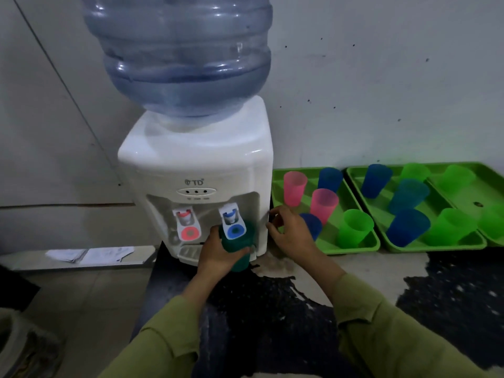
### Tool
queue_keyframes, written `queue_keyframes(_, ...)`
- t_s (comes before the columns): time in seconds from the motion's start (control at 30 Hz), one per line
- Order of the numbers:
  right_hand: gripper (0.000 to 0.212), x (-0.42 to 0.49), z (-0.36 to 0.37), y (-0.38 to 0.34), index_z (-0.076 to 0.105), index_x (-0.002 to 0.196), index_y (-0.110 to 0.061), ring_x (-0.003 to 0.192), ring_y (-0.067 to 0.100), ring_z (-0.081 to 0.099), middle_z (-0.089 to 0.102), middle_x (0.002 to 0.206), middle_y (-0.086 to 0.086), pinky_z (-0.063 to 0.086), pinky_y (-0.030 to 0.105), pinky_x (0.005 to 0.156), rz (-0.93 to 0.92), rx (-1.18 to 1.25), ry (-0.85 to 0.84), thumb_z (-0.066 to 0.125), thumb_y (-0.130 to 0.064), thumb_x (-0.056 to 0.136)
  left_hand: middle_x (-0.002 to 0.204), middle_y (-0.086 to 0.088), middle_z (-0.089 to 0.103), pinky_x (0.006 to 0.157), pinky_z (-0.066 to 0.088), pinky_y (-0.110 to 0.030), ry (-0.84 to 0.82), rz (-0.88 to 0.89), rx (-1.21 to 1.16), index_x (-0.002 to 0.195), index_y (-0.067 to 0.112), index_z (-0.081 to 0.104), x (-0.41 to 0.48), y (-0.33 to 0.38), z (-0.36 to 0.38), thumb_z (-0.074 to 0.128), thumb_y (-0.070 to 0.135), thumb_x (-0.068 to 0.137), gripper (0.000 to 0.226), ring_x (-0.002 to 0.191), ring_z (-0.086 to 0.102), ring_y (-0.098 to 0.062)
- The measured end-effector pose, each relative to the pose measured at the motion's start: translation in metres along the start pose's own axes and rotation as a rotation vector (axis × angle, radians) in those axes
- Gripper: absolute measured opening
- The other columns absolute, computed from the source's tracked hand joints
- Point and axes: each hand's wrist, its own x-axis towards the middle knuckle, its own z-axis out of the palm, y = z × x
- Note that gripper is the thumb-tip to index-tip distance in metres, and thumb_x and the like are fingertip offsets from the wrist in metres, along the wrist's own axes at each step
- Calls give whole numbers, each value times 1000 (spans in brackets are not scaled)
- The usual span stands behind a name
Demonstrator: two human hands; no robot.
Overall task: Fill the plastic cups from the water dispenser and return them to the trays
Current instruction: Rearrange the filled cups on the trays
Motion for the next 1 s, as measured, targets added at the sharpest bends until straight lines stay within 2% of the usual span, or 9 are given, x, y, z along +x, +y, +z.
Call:
queue_keyframes(0.17,19,-2,12,-7,61,104,-12,70,16,54,62,85,8,42,29,64,-32,-51,-36,60,-19,86,105,9,56,80,46,-26,-11,52,-4,112,25,44,4,-3,-2,88,34,53,74,95,55,-12)
queue_keyframes(0.27,21,3,19,-14,64,105,-14,70,23,59,62,74,6,42,30,60,-38,-89,-98,57,-21,87,107,6,57,85,49,-30,-29,63,-3,114,21,45,7,-8,-7,88,26,55,73,97,56,-14)
queue_keyframes(0.47,26,14,38,-31,66,102,-10,88,32,61,68,94,16,44,30,67,46,-166,-186,54,-30,90,113,4,58,80,44,-20,-98,92,-29,119,18,44,9,-12,-15,82,9,62,69,100,57,-13)
queue_keyframes(0.6,20,15,40,-36,63,80,-10,87,34,60,66,91,18,37,27,64,117,-134,-206,55,-25,89,114,6,56,85,43,-22,-104,103,-39,118,20,43,8,-13,-15,82,9,63,68,102,54,-11)
queue_keyframes(0.67,27,11,38,-37,52,63,-18,84,33,60,66,88,18,36,26,63,126,-131,-224,55,-24,89,116,5,57,88,47,-26,-102,103,-46,118,20,44,9,-16,-14,83,10,63,69,103,56,-13)
queue_keyframes(0.73,26,6,34,-38,53,65,-16,79,30,59,65,82,16,33,25,61,118,-130,-247,55,-24,89,115,4,58,91,48,-31,-100,85,-54,117,20,44,10,-17,-12,85,12,61,69,103,58,-16)
queue_keyframes(0.8,23,1,27,-41,54,70,-13,72,25,54,58,73,9,30,25,56,102,-124,-275,53,-24,90,115,6,58,88,47,-28,-97,79,-66,114,24,43,10,-17,-11,86,14,60,69,103,58,-15)
queue_keyframes(0.87,28,0,20,-45,47,65,-15,67,20,48,51,67,3,27,26,50,99,-109,-302,51,-23,91,115,6,57,88,44,-25,-92,78,-68,114,25,42,11,-17,-10,86,11,60,71,104,56,-14)
queue_keyframes(1.0,30,-1,0,-57,42,64,-12,57,14,39,42,60,1,26,26,48,97,-48,-330,46,-20,92,119,0,56,88,41,-22,-103,70,-38,121,17,40,13,-18,-11,86,11,60,77,105,52,-11)
